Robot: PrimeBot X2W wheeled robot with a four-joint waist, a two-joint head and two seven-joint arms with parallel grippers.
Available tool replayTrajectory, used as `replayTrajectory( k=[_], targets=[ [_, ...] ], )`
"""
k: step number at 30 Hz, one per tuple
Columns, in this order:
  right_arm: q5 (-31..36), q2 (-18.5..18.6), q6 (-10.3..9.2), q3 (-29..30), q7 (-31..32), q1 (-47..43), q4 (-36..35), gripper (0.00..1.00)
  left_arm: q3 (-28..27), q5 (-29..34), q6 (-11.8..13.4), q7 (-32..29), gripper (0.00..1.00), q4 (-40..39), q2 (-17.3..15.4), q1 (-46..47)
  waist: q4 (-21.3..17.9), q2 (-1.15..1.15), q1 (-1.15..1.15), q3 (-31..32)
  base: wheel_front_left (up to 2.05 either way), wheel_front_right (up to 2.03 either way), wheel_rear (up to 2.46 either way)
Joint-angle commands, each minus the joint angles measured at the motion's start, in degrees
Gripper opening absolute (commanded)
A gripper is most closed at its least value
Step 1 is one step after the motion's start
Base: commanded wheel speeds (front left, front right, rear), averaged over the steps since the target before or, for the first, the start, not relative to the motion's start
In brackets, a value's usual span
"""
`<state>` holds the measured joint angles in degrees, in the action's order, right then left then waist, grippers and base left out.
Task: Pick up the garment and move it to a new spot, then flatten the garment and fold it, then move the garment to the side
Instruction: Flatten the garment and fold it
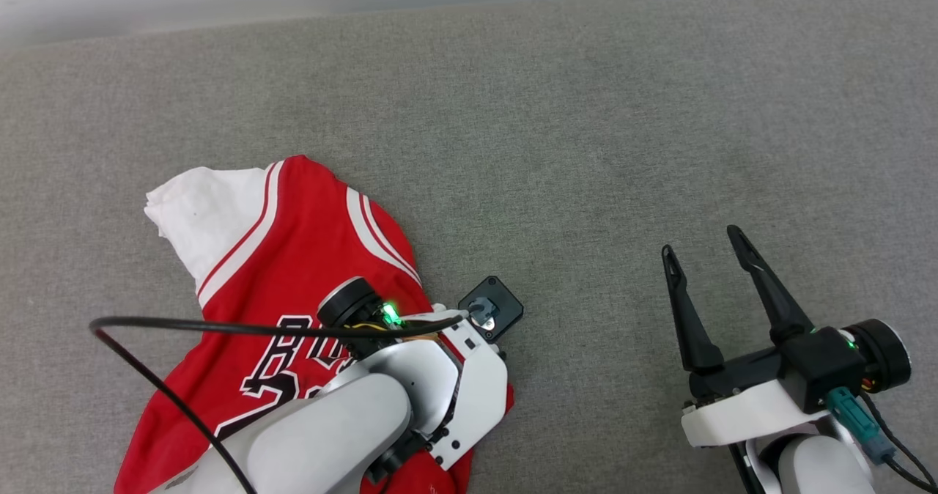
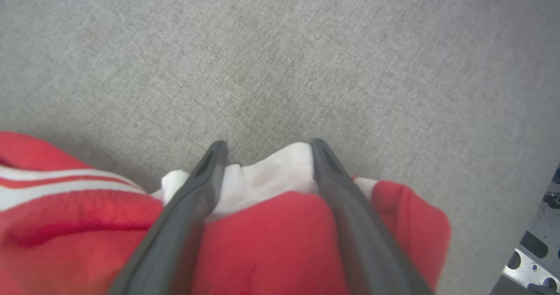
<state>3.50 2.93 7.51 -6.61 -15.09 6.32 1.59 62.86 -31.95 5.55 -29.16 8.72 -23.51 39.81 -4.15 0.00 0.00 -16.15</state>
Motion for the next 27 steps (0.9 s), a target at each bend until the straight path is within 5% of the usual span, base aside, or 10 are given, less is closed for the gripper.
replayTrajectory(
  k=[1,9,11,14,27],
  targets=[
    [-0.27,-0.10,-0.04,0.51,-0.11,0.50,-0.34,1.00,0.72,0.64,-0.23,-0.53,1.00,0.67,-0.53,0.71,0.14,0.00,0.00,-0.34,0.00,0.00,0.00],
    [-0.66,-0.10,-0.04,0.51,-0.11,0.35,0.12,1.00,2.41,0.18,-0.86,-3.67,1.00,1.37,-2.22,-0.21,1.02,0.00,0.00,-0.71,0.00,0.00,0.00],
    [-0.96,-0.10,-0.04,0.17,-0.11,0.75,0.07,1.00,2.56,-0.74,-0.90,-4.62,0.00,1.78,-2.34,-1.19,1.09,0.00,0.00,-0.96,0.00,0.00,0.00],
    [-1.03,-0.10,-0.04,-0.28,-0.11,1.24,-0.18,1.00,2.93,-1.55,-1.54,-5.24,0.00,2.15,-2.98,-1.89,0.92,0.00,0.00,-1.63,0.00,0.00,0.00],
    [-2.31,-0.10,-0.04,-1.50,-0.11,2.90,0.60,1.00,-4.01,1.95,-2.33,15.30,0.00,2.61,3.23,7.49,-4.33,0.00,0.00,-1.37,0.00,0.00,0.00]
  ],
)
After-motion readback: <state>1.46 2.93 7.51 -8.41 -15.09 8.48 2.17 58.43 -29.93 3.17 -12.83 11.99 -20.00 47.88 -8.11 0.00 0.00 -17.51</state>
